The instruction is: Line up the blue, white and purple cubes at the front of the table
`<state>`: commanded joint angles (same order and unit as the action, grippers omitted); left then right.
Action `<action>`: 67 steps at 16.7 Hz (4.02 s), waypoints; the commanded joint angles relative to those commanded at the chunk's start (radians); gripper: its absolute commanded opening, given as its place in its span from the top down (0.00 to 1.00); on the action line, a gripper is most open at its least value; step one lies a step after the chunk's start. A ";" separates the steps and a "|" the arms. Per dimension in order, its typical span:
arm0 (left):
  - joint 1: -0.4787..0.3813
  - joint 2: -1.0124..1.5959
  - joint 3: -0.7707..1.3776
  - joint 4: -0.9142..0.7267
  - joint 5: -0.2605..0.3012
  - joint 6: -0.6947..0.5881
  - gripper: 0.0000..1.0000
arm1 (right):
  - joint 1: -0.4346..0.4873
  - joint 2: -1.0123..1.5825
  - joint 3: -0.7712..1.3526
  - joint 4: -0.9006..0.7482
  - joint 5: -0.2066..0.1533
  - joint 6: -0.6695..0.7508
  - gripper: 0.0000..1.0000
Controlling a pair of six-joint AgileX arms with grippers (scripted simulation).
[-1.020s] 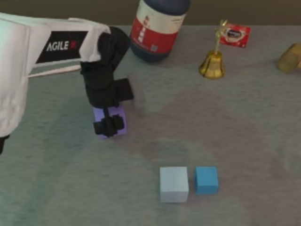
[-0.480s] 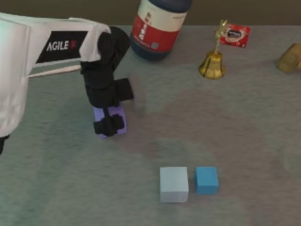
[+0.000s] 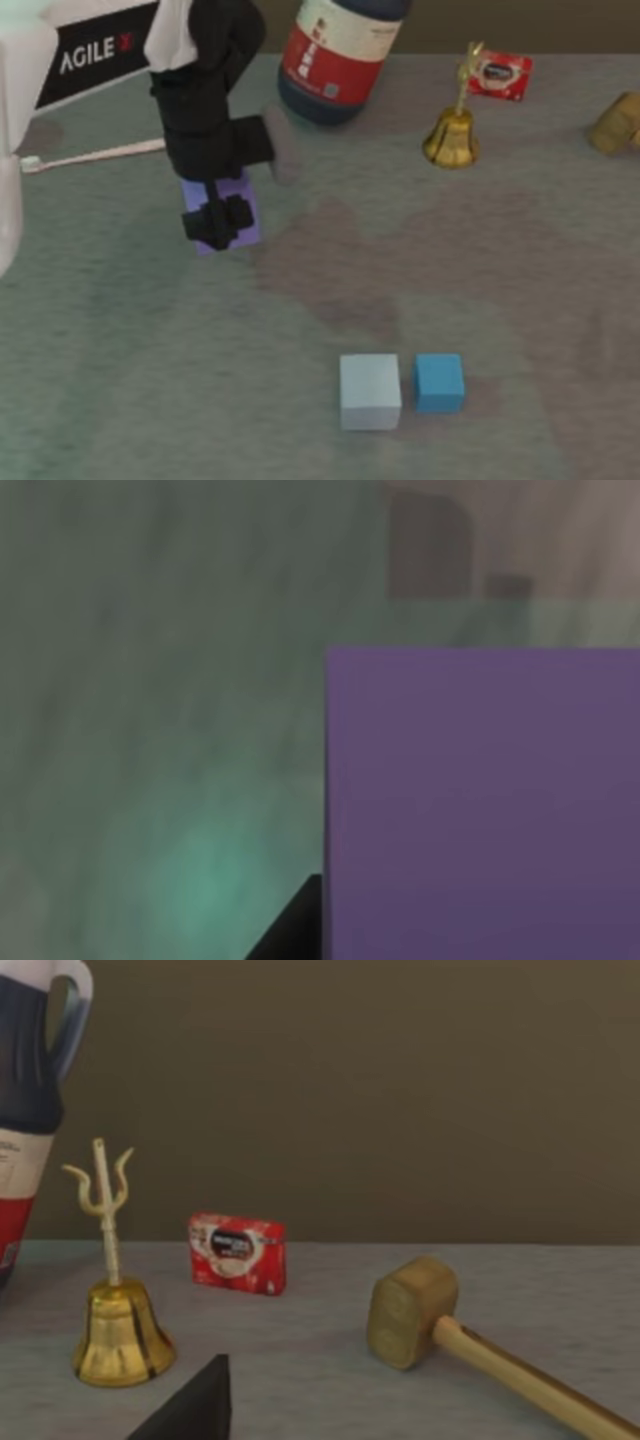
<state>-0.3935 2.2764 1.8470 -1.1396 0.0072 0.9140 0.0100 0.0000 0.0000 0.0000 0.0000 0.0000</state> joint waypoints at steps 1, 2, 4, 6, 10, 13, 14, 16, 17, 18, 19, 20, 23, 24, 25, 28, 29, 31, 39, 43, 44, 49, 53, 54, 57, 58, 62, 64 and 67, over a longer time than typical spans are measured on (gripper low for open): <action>0.000 -0.002 0.001 -0.002 0.000 0.000 1.00 | 0.000 0.000 0.000 0.000 0.000 0.000 0.00; 0.000 -0.002 0.001 -0.002 0.000 0.000 1.00 | 0.000 0.000 0.000 0.000 0.000 0.000 0.00; -0.005 0.002 -0.001 0.000 0.000 0.002 1.00 | 0.000 0.000 0.000 0.000 0.000 0.000 0.00; -0.012 -0.013 -0.015 0.006 -0.001 0.003 1.00 | 0.000 0.000 0.000 0.000 0.000 0.000 0.00; -0.067 -0.142 -0.167 0.046 -0.002 0.003 1.00 | 0.000 0.000 0.000 0.000 0.000 0.000 0.00; -0.129 -0.277 -0.369 0.083 -0.004 0.005 1.00 | 0.000 0.000 0.000 0.000 0.000 0.000 0.00; -0.151 -0.322 -0.437 0.096 -0.005 0.006 1.00 | 0.000 0.000 0.000 0.000 0.000 0.000 0.00; -0.193 -0.409 -0.553 0.120 -0.006 0.009 1.00 | 0.000 0.000 0.000 0.000 0.000 0.000 0.00; -0.211 -0.446 -0.597 0.131 -0.007 0.011 1.00 | 0.000 0.000 0.000 0.000 0.000 0.000 0.00; -0.226 -0.477 -0.630 0.140 -0.007 0.012 1.00 | 0.000 0.000 0.000 0.000 0.000 0.000 0.00; -0.236 -0.499 -0.652 0.147 -0.008 0.013 1.00 | 0.000 0.000 0.000 0.000 0.000 0.000 0.00; -0.243 -0.512 -0.665 0.151 -0.008 0.014 1.00 | 0.000 0.000 0.000 0.000 0.000 0.000 0.00; -0.244 -0.514 -0.667 0.152 -0.008 0.014 1.00 | 0.000 0.000 0.000 0.000 0.000 0.000 0.00; -0.239 -0.510 -0.665 0.150 -0.008 0.015 1.00 | 0.000 0.000 0.000 0.000 0.000 0.000 0.00; -0.239 -0.508 -0.667 0.153 -0.008 0.015 1.00 | 0.000 0.000 0.000 0.000 0.000 0.000 0.00; -0.243 -0.473 -0.703 0.226 -0.008 0.013 1.00 | 0.000 0.000 0.000 0.000 0.000 0.000 0.00; -0.243 -0.455 -0.722 0.270 -0.008 0.011 1.00 | 0.000 0.000 0.000 0.000 0.000 0.000 0.00; -0.248 -0.416 -0.763 0.360 -0.008 0.009 1.00 | 0.000 0.000 0.000 0.000 0.000 0.000 0.00; -0.252 -0.379 -0.803 0.423 -0.008 0.008 0.85 | 0.000 0.000 0.000 0.000 0.000 0.000 0.00; -0.252 -0.379 -0.803 0.423 -0.008 0.008 0.55 | 0.000 0.000 0.000 0.000 0.000 0.000 0.00; -0.252 -0.379 -0.803 0.423 -0.008 0.008 0.47 | 0.000 0.000 0.000 0.000 0.000 0.000 0.00; -0.252 -0.379 -0.803 0.423 -0.008 0.008 0.10 | 0.000 0.000 0.000 0.000 0.000 0.000 0.00; -0.252 -0.379 -0.803 0.423 -0.008 0.008 0.00 | 0.000 0.000 0.000 0.000 0.000 0.000 0.00; -0.252 -0.379 -0.803 0.423 -0.008 0.008 0.00 | 0.000 0.000 0.000 0.000 0.000 0.000 0.00; -0.252 -0.379 -0.803 0.423 -0.008 0.008 0.00 | 0.000 0.000 0.000 0.000 0.000 0.000 0.00; -0.252 -0.379 -0.803 0.423 -0.008 0.008 0.00 | 0.000 0.000 0.000 0.000 0.000 0.000 0.00; -0.250 -0.396 -0.776 0.382 -0.008 0.010 0.00 | 0.000 0.000 0.000 0.000 0.000 0.000 0.00; -0.244 -0.428 -0.737 0.313 -0.008 0.008 0.00 | 0.000 0.000 0.000 0.000 0.000 0.000 0.00; -0.237 -0.478 -0.678 0.192 -0.008 0.006 0.00 | 0.000 0.000 0.000 0.000 0.000 0.000 0.00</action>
<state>-0.6302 1.7988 1.1688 -0.9472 -0.0012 0.9203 0.0100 0.0000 0.0000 0.0000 0.0000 0.0000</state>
